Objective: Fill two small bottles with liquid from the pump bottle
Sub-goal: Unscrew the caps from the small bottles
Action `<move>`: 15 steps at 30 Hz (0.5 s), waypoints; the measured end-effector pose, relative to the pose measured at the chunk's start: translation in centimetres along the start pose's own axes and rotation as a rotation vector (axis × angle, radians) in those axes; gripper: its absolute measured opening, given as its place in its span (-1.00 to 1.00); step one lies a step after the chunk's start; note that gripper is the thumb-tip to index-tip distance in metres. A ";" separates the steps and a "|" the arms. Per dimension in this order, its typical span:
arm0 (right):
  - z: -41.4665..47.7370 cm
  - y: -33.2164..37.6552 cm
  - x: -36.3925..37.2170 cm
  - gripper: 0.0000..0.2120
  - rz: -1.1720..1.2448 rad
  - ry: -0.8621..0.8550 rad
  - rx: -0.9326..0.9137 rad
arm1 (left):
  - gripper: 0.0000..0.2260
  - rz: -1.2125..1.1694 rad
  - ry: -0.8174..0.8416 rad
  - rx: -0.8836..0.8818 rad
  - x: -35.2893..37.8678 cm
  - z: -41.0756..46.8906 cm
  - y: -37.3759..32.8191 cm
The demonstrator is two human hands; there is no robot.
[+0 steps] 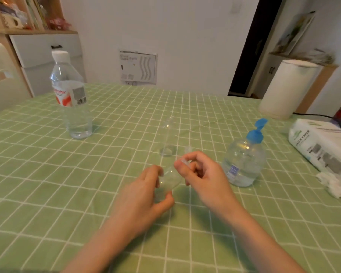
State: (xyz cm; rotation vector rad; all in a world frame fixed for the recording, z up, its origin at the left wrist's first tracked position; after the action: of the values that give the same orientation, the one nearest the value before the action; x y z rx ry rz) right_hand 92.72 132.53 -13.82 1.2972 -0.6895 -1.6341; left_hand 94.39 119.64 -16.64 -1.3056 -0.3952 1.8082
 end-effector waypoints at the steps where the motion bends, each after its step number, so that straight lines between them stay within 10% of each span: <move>1: -0.2 -0.1 -0.1 -0.53 0.000 -0.012 -0.006 | -0.70 0.038 0.000 0.028 -0.1 0.1 -0.2; 15: -1.3 0.2 1.1 -0.70 -0.074 0.221 -0.092 | -0.74 -0.002 0.051 0.111 0.4 -0.6 -0.2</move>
State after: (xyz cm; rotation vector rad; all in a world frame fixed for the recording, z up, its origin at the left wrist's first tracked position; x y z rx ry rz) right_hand 94.01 131.61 -14.50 1.4240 -0.4317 -1.5330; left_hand 94.99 119.95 -17.02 -1.2711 -0.2642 1.7662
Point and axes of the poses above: each hand's wrist, its own z-axis towards the middle knuckle, its own x-axis out of the palm, y = z × x, the point moved 10 cm from there along z, towards the middle knuckle, and after that the axes turned 10 degrees about -z, right-handed, at the moved point
